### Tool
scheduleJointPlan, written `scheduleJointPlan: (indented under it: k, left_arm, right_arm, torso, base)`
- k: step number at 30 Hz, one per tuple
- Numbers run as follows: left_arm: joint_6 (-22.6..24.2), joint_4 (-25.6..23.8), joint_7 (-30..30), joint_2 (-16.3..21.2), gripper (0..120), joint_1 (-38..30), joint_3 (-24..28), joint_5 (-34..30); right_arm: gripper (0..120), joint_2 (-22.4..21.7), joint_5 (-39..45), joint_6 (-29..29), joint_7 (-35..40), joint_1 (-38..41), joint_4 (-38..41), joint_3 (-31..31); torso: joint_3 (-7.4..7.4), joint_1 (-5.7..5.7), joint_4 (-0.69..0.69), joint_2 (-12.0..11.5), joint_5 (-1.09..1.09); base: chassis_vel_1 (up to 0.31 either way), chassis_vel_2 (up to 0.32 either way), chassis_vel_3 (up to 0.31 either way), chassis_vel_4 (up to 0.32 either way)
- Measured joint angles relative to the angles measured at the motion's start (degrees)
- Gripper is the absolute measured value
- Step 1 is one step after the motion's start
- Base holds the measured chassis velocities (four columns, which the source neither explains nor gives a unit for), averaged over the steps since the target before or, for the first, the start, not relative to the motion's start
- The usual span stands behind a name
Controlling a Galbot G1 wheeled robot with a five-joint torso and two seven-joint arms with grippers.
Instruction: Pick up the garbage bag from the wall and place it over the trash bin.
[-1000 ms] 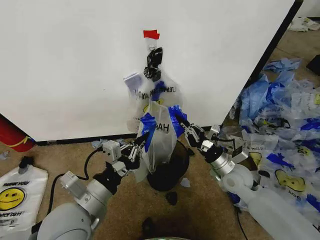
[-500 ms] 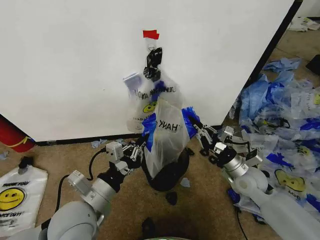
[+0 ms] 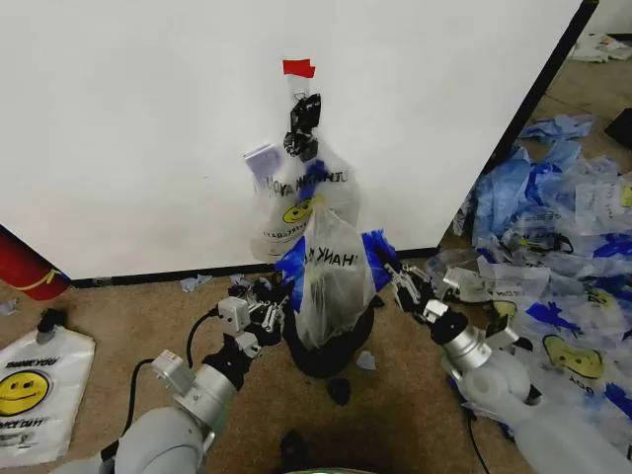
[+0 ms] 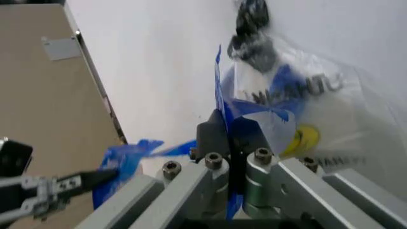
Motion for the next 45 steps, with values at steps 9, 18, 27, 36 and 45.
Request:
scheduleJointPlan:
  k: [9,18,27,36,45]
  left_arm:
    - [-0.26,0.42,-0.48,0.39,0,4.31,0.03,3.65]
    - [-0.47,0.86,-0.81,-0.17,0,6.69,0.02,5.39]
    - [-0.89,1.31,-1.17,-0.8,0,8.24,0.04,6.29]
    - [-1.63,3.68,-1.42,-0.84,0,10.43,0.68,8.08]
    - [-3.16,7.29,-1.44,-2.14,0,11.94,2.67,11.11]
  right_arm:
    - [0,-1.21,-3.98,0.94,4.24,-9.01,2.3,3.35]
    - [0,-4.19,-8.46,3.35,11.84,-19.49,7.27,7.87]
    - [0,-3.82,-12.25,4.61,15.03,-23.91,7.81,9.05]
    - [0,-1.15,-16.68,5.36,17.07,-24.27,4.78,7.87]
    - [0,0.41,-18.24,6.82,18.18,-24.41,1.75,7.83]
  torso:
    - [0.0,0.0,0.01,0.0,-0.02]
    - [-0.01,0.0,0.0,0.0,-0.02]
    - [-0.01,-0.01,0.02,0.0,-0.01]
    - [0.0,0.0,0.01,0.0,0.0]
    - [0.0,0.0,0.01,0.0,-0.01]
  base:
    - [0.0,0.0,0.0,0.0]
    - [0.0,0.0,0.0,0.0]
    - [0.0,0.0,0.0,0.0]
    - [0.0,0.0,0.0,0.0]
    - [0.0,0.0,0.0,0.0]
